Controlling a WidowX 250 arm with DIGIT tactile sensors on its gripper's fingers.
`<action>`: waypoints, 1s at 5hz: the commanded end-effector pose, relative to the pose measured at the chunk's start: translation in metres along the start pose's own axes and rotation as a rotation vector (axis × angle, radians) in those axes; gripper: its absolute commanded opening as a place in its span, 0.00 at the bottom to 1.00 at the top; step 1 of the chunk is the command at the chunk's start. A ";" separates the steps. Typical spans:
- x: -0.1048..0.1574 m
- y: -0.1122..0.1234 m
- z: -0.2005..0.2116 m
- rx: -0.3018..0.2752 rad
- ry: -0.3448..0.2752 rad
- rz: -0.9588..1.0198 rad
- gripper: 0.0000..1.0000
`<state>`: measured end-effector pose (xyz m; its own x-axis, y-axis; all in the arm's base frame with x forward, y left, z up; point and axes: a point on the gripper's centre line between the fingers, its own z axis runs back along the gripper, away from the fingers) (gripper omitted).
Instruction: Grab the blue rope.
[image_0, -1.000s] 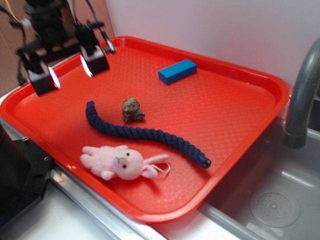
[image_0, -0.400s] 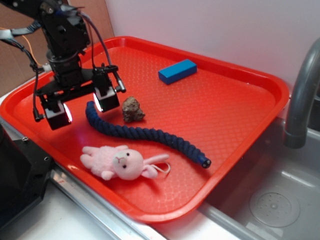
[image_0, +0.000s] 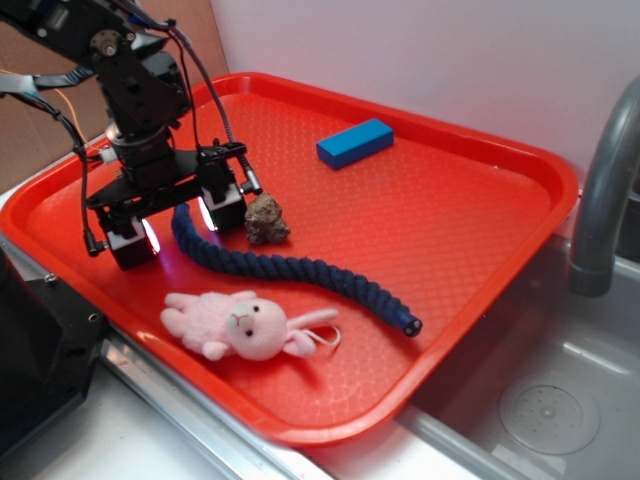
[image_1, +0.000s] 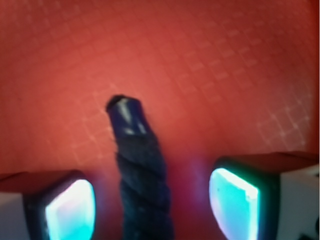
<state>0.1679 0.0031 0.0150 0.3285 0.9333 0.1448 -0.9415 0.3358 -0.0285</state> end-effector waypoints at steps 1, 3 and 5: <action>0.001 0.008 -0.004 -0.012 0.027 0.010 0.00; 0.003 -0.001 0.005 -0.009 0.043 -0.124 0.00; 0.023 -0.014 0.073 0.011 0.082 -0.539 0.00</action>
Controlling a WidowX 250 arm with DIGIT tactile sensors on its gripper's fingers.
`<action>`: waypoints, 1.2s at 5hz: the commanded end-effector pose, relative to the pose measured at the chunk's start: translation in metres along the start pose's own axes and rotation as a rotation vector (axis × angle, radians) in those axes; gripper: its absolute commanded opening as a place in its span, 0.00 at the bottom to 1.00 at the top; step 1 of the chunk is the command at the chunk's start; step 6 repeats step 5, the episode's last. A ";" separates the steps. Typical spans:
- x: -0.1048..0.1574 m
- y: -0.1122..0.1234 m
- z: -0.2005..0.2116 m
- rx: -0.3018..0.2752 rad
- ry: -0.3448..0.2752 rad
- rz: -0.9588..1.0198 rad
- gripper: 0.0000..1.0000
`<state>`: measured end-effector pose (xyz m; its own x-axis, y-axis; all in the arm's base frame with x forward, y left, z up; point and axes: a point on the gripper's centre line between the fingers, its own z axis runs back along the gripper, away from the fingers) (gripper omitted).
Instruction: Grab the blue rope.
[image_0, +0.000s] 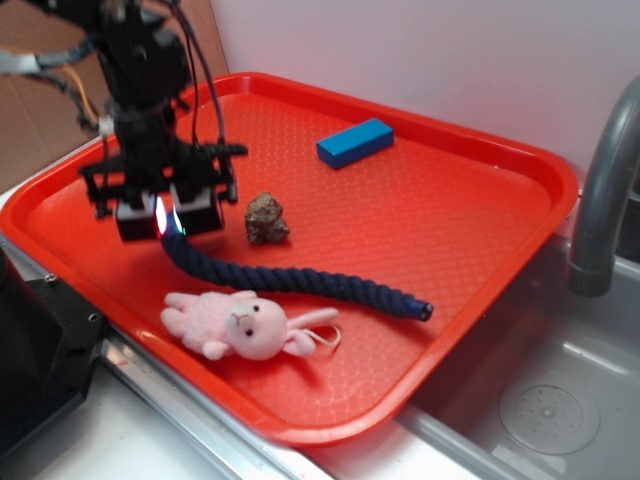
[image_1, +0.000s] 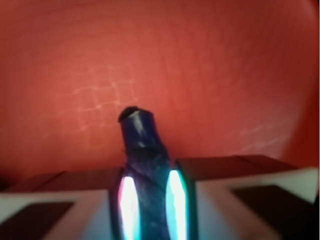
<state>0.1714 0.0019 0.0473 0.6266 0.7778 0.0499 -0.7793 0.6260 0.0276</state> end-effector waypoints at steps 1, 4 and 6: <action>0.020 -0.004 0.073 -0.034 -0.075 -0.446 0.00; 0.032 -0.004 0.143 -0.049 -0.054 -0.701 0.00; 0.033 -0.011 0.136 0.002 -0.028 -0.747 0.00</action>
